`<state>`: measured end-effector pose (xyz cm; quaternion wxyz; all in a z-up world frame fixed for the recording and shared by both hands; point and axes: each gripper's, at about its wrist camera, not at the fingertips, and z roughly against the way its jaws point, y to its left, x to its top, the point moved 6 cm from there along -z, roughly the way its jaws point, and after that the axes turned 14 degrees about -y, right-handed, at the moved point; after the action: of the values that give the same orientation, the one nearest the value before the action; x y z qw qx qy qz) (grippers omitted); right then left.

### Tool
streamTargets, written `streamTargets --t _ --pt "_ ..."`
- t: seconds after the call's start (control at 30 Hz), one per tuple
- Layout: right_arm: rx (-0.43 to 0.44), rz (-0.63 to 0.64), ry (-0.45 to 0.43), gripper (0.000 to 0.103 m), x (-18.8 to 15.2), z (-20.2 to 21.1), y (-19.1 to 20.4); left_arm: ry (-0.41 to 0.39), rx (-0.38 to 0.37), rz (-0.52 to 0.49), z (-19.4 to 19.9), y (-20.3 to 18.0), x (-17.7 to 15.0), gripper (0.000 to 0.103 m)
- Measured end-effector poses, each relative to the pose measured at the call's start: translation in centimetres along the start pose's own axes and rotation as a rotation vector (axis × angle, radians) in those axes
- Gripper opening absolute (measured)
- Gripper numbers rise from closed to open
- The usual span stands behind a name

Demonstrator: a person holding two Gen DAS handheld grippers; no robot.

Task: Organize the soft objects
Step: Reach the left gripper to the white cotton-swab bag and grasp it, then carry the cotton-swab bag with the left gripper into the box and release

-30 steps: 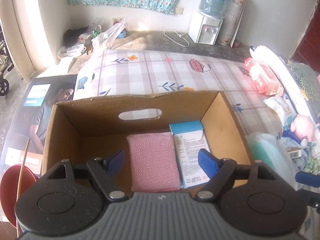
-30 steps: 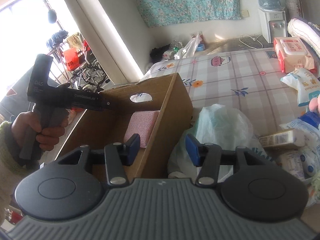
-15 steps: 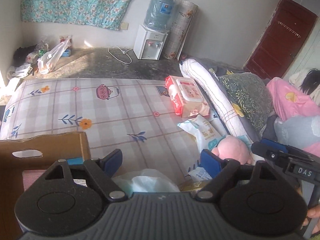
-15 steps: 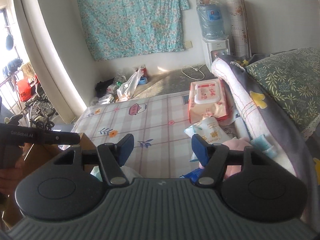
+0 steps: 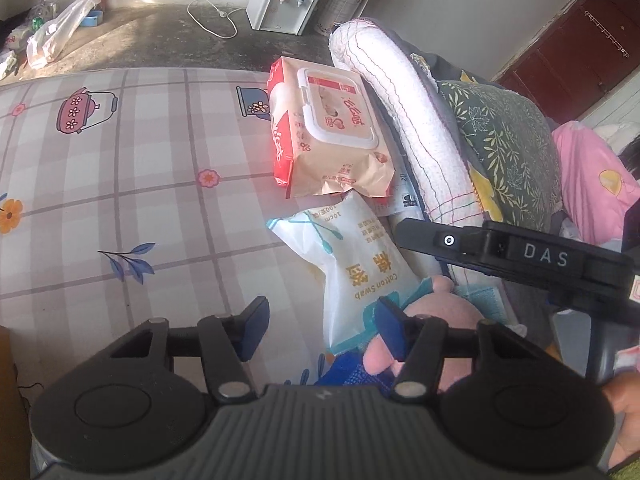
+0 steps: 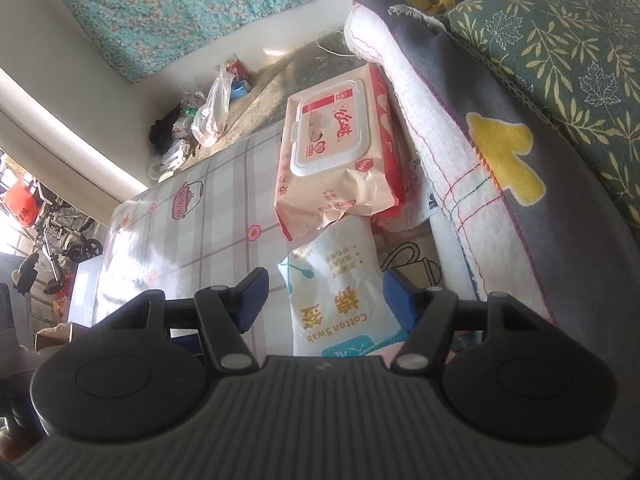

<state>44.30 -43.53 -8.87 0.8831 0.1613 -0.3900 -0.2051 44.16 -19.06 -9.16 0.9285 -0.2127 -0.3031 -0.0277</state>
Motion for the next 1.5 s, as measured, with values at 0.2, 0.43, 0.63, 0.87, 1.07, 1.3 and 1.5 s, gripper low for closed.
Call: streamTargets --t 0.2,0.43,0.63,0.87,1.07,1.3,1.5 --pt "0.009 -0.041 0.070 0.063 0.4 -4.7 -1.4 0.067 -0.005 0.041 -3.8 -0.2 -0.1 0.044" --pt "0.022 -0.046 0.146 0.061 -1.2 -8.0 -1.5 0.109 -0.007 0.126 -6.5 0.5 0.0 0.039" --pt "0.060 -0.114 0.147 0.039 -1.9 -8.5 -1.4 0.103 -0.021 0.129 -6.8 0.1 0.3 0.021" --pt "0.062 -0.101 0.082 0.028 -1.8 -7.4 0.0 0.038 -0.007 0.083 -4.9 -0.5 0.9 0.011" --pt "0.097 -0.080 0.000 0.027 -0.5 -3.8 2.3 -0.045 -0.028 0.031 -0.5 -1.4 2.2 0.011" --pt "0.165 -0.099 -0.083 0.027 0.4 2.9 5.9 -0.138 -0.065 -0.001 6.8 -2.0 2.9 0.010" --pt "0.242 -0.085 -0.098 0.027 -1.8 8.8 10.8 -0.181 -0.063 -0.055 14.6 -0.9 1.5 0.010"
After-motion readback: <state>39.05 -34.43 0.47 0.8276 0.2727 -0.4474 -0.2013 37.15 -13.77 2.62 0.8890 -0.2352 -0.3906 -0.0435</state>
